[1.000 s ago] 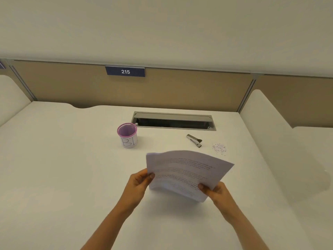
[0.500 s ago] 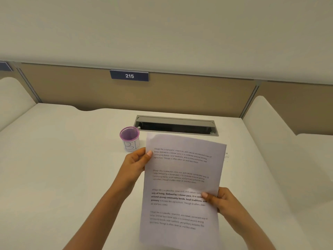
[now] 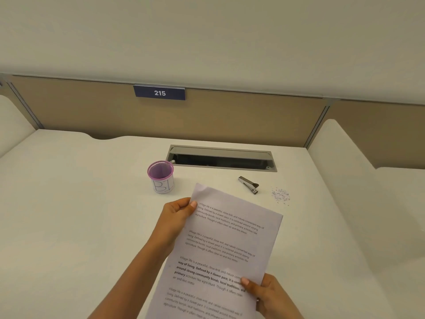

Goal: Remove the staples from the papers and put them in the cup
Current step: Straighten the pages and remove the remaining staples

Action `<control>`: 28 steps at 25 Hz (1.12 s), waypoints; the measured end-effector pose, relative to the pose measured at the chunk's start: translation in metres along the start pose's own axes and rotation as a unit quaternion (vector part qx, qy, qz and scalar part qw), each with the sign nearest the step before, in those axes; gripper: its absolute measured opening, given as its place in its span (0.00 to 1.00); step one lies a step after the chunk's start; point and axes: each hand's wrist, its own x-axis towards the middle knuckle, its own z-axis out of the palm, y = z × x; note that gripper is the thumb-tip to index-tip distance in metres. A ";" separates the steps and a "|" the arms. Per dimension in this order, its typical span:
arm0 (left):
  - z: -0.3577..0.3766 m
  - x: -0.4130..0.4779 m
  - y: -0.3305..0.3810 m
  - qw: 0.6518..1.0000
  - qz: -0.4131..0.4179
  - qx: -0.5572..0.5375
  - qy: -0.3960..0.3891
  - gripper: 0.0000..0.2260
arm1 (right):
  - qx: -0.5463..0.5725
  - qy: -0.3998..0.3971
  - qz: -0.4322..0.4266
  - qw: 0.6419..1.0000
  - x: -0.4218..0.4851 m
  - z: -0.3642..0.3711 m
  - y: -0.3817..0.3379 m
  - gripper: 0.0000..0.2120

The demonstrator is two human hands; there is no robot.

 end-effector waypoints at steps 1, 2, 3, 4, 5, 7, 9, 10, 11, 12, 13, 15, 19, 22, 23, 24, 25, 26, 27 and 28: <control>-0.001 0.002 0.000 1.000 -0.005 0.013 0.001 0.09 | 0.015 -0.006 0.019 1.000 0.001 0.001 0.002 0.19; -0.003 0.004 0.001 1.000 -0.011 0.026 0.003 0.09 | 0.024 -0.016 0.042 0.999 0.003 0.002 0.001 0.19; -0.005 0.006 0.001 0.999 -0.016 0.041 0.005 0.09 | 0.022 -0.028 0.064 0.997 0.004 0.000 -0.002 0.18; -0.008 0.008 0.002 0.998 -0.021 0.056 0.007 0.09 | -0.002 -0.038 0.083 0.996 0.005 -0.004 -0.008 0.18; -0.011 0.009 0.002 0.997 -0.024 0.071 0.009 0.09 | -0.054 -0.038 0.094 0.993 0.008 -0.010 -0.016 0.19; -0.018 0.013 0.003 0.995 -0.030 0.090 0.011 0.09 | -0.181 0.005 0.090 0.979 0.018 -0.028 -0.039 0.24; -0.024 0.015 0.006 0.994 -0.033 0.104 0.011 0.09 | -0.260 0.075 0.053 0.961 0.036 -0.049 -0.067 0.21; -0.027 0.016 0.008 0.992 -0.031 0.118 0.010 0.09 | -0.291 0.119 0.019 0.949 0.049 -0.057 -0.082 0.18; -0.029 0.017 0.010 0.990 -0.028 0.135 0.007 0.09 | -0.324 0.170 -0.020 0.930 0.065 -0.064 -0.099 0.15; -0.030 0.018 0.012 0.988 -0.027 0.151 0.002 0.10 | -0.365 0.223 -0.059 0.902 0.082 -0.068 -0.116 0.12; -0.030 0.019 0.014 0.986 -0.029 0.164 -0.002 0.10 | -0.412 0.268 -0.094 0.866 0.100 -0.071 -0.132 0.11; -0.029 0.022 0.018 0.982 -0.039 0.183 -0.005 0.10 | -0.494 0.304 -0.146 0.801 0.141 -0.069 -0.159 0.12; -0.027 0.031 0.021 0.972 -0.052 0.229 -0.024 0.10 | -0.628 0.302 -0.128 0.706 0.220 -0.057 -0.192 0.21; -0.026 0.035 0.019 0.963 -0.064 0.256 -0.050 0.10 | -0.710 0.282 -0.074 0.642 0.260 -0.052 -0.199 0.26; -0.026 0.035 0.018 0.963 -0.065 0.255 -0.059 0.10 | -0.734 0.271 -0.065 0.619 0.268 -0.051 -0.197 0.26; -0.027 0.036 0.018 0.963 -0.064 0.254 -0.067 0.10 | -0.754 0.264 -0.061 0.599 0.275 -0.051 -0.195 0.26; -0.028 0.037 0.016 0.962 -0.063 0.255 -0.071 0.10 | -0.766 0.263 -0.062 0.584 0.281 -0.052 -0.192 0.25; -0.029 0.037 0.015 0.961 -0.061 0.258 -0.072 0.10 | -0.770 0.264 -0.064 0.578 0.286 -0.053 -0.191 0.24; -0.030 0.038 0.014 0.961 -0.061 0.260 -0.071 0.10 | -0.762 0.269 -0.060 0.585 0.289 -0.054 -0.192 0.22; -0.032 0.039 0.013 0.961 -0.063 0.259 -0.069 0.10 | -0.736 0.275 -0.050 0.617 0.288 -0.055 -0.195 0.20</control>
